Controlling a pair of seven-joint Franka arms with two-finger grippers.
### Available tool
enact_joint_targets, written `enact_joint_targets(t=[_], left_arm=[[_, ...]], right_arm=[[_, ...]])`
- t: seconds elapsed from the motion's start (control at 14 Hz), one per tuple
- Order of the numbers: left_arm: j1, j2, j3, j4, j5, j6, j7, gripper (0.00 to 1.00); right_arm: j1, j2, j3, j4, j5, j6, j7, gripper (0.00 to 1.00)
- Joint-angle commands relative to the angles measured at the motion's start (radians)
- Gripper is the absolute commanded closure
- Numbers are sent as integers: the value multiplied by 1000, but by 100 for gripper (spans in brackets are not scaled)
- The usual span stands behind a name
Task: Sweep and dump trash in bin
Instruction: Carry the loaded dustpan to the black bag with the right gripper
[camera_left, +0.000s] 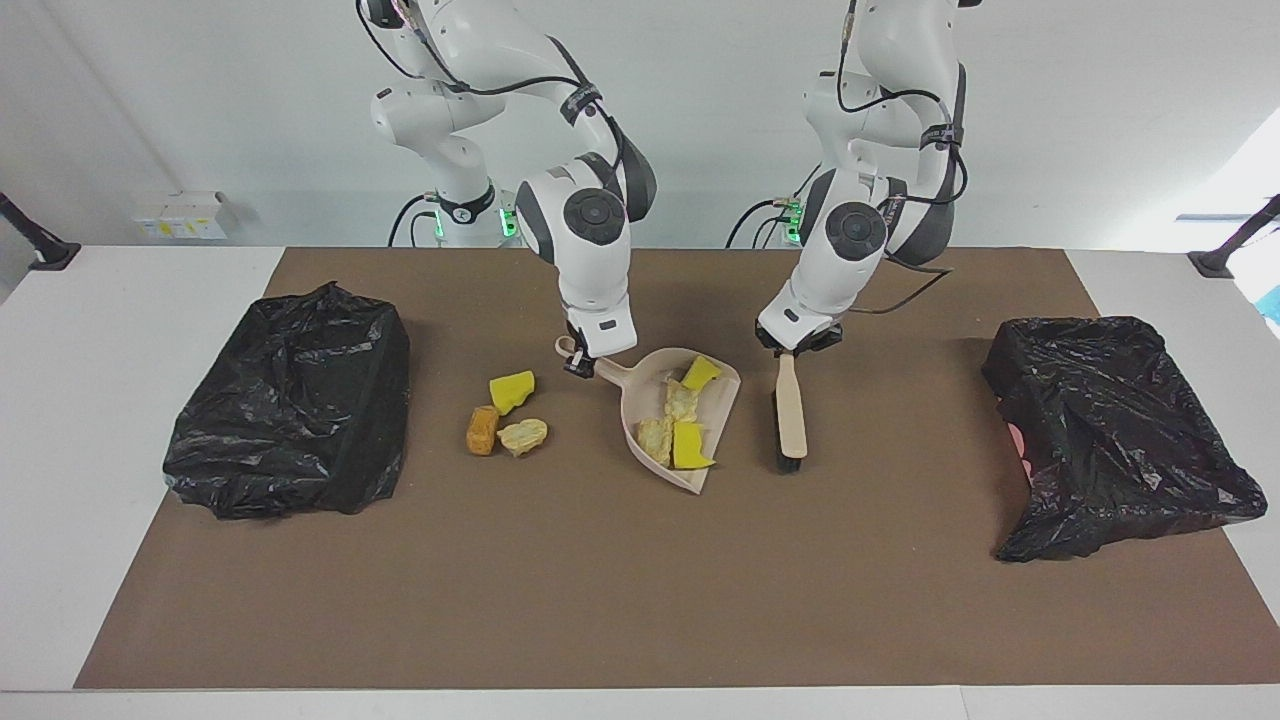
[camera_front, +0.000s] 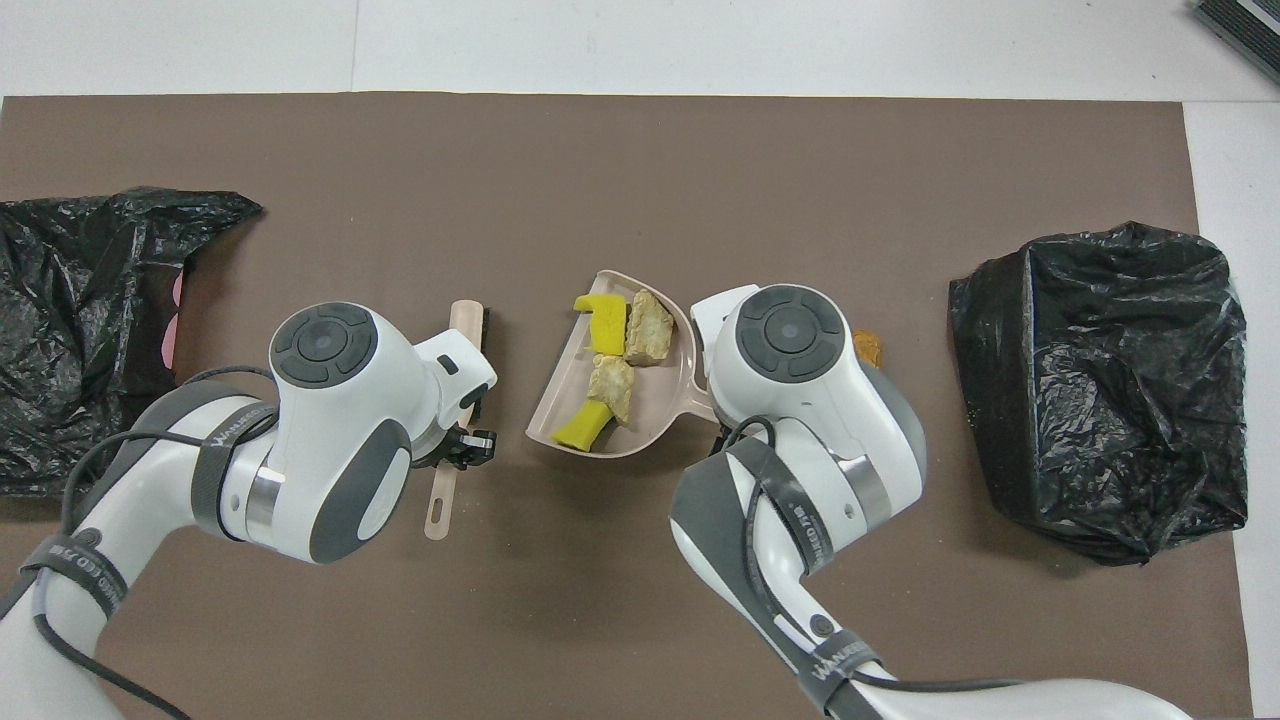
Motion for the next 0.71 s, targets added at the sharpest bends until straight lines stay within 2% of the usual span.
enact_joint_targets(t=[0.0, 0.21, 0.5, 0.64], left_arm=[[7, -8, -9, -11, 17, 1, -98, 100], [-16, -21, -13, -26, 19, 6, -170, 100], [-173, -80, -17, -112, 17, 61, -389, 100], [-278, -122, -18, -170, 16, 118, -546, 100]], right_arm=[[-83, -125, 7, -26, -5, -24, -14, 100], [-181, -213, 7, -25, -5, -106, -101, 100], [-377, -343, 1, -26, -8, -293, -242, 100], [-538, -359, 1, -26, -11, -326, -421, 100]])
